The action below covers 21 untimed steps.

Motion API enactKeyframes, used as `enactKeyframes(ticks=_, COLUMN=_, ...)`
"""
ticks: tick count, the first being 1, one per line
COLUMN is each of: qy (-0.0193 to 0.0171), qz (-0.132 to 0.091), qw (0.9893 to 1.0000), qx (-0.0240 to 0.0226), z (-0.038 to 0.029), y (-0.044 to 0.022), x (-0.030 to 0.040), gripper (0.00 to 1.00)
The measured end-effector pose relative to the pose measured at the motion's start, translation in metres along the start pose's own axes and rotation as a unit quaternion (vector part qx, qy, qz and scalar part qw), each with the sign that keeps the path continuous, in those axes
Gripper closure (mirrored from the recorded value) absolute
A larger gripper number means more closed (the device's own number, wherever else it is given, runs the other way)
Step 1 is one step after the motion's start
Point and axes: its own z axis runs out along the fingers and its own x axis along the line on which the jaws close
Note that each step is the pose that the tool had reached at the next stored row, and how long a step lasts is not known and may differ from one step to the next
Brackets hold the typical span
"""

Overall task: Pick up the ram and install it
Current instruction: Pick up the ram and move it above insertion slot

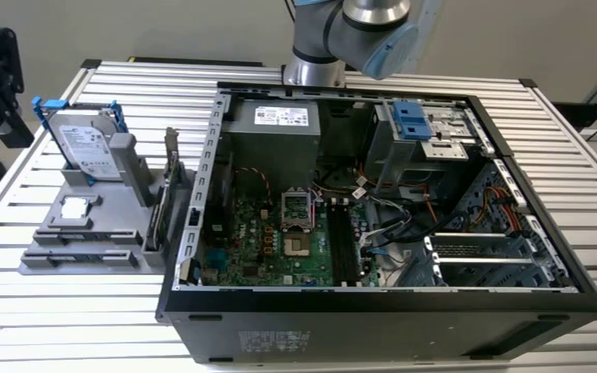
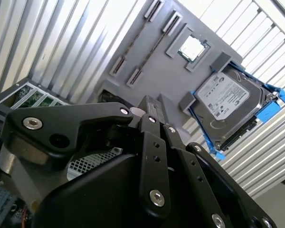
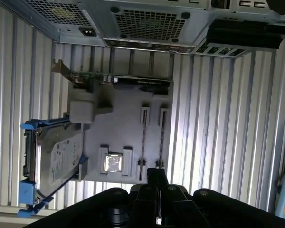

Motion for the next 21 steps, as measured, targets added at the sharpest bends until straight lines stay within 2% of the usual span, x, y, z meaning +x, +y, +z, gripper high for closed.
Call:
enactKeyframes(ticks=10, qy=-0.0002, qz=0.029, qw=0.9996, qx=-0.0001, z=0.0, y=-0.0001, x=0.0001, gripper=1.0)
enactKeyframes(ticks=21, qy=0.0, qz=0.032, qw=0.9995, qx=-0.0001, z=0.0, y=0.0001, x=0.0, gripper=1.0)
